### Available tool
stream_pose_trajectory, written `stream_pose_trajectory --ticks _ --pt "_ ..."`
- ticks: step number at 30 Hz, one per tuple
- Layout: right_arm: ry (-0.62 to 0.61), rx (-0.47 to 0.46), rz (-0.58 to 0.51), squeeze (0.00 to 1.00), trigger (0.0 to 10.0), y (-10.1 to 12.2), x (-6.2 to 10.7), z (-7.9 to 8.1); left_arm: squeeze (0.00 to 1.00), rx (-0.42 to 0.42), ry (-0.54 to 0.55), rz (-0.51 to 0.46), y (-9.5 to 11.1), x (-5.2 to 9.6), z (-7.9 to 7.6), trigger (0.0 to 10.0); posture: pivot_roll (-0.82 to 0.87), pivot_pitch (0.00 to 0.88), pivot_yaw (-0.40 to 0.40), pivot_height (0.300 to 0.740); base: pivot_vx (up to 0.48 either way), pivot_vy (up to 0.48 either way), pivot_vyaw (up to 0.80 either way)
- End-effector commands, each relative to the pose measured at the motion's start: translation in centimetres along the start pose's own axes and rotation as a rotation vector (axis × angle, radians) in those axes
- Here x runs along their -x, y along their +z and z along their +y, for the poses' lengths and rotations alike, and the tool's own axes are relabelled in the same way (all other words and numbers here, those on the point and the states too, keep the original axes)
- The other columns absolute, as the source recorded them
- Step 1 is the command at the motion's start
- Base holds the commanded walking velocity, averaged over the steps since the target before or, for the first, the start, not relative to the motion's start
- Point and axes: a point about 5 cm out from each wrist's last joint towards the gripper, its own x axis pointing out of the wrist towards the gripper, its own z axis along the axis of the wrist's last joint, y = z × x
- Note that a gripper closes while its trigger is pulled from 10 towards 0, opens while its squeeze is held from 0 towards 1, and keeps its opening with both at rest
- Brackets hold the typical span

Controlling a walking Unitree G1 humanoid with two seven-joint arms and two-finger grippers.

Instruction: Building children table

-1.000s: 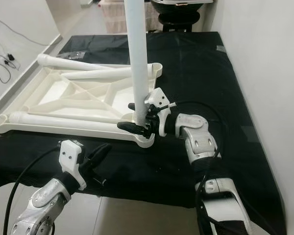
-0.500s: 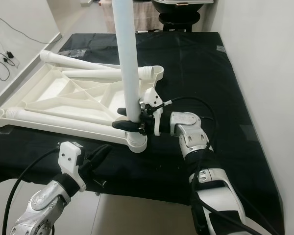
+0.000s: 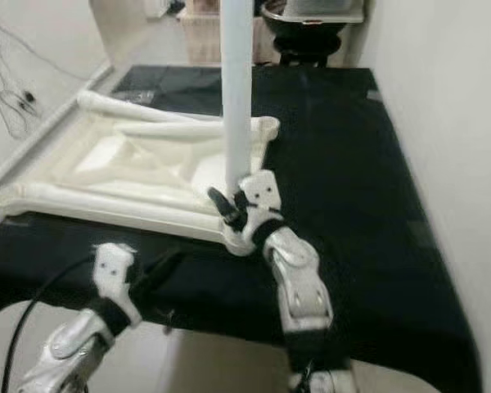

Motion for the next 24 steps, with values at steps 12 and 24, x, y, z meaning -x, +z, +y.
stream_pose_trajectory --ticks 12,24 --pt "0.083 -0.104 0.177 1.0 10.0 -3.7 0.3 0.4 0.0 -0.004 0.019 0.036 -0.8 0.2 0.9 10.0 0.0 0.123 0.074 0.74 0.0 0.0 0.0" --pt "0.596 0.074 0.04 0.0 10.0 1.3 -1.5 -2.9 0.0 0.0 0.016 0.034 -1.0 0.2 0.5 10.0 0.02 0.107 0.062 0.74 0.0 0.0 0.0"
